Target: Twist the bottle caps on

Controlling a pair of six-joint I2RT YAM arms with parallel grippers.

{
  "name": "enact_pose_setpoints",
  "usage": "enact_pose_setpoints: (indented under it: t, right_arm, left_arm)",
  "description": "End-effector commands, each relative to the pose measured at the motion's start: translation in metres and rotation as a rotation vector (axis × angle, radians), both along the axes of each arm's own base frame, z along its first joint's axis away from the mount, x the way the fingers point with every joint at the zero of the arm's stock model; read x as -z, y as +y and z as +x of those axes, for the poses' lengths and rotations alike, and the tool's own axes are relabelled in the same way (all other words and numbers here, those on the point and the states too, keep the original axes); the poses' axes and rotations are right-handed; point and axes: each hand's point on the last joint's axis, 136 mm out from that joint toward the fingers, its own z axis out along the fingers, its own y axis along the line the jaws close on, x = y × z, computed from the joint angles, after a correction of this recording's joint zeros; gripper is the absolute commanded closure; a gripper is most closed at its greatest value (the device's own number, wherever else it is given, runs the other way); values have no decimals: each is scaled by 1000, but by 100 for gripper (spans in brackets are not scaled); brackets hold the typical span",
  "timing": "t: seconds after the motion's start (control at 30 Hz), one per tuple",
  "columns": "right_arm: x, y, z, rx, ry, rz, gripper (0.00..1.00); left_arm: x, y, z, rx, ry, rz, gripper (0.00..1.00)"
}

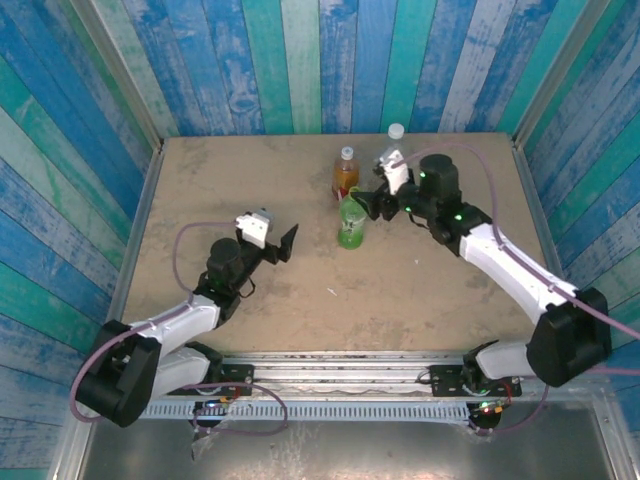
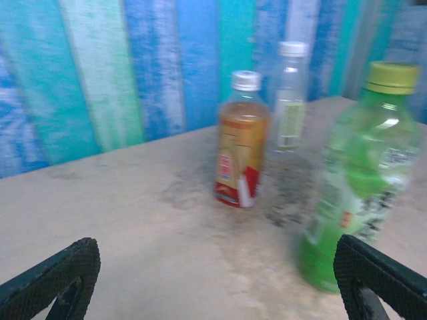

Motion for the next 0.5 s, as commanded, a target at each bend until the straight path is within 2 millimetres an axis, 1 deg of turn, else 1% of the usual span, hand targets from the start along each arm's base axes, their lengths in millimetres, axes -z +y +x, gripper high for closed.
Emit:
enact_pose_setpoints:
  t: [0.0, 0.1, 0.2, 0.27, 0.37, 0.47]
  right_arm:
    - [-15, -42, 16, 177, -57, 105, 14]
    - [-2, -84, 19, 321, -81, 120, 12]
    - [27, -129, 20, 479, -67, 106, 11]
    - [53, -156, 16, 580, -49, 67, 11]
    - [92, -182, 8, 677, -27, 10, 9]
    - [120, -198, 3, 740, -30, -36, 8]
  left_arm:
    - [-12, 44, 6, -220, -61, 6, 6]
    - [-9, 63, 8, -297, -66, 1, 6]
    - [-6, 69, 11, -324, -60, 39, 6]
    - [1, 82, 14, -393, -31, 79, 6]
    - [11, 99, 12, -467, -1, 100, 6]
    - [19, 109, 13, -492, 1, 86, 6]
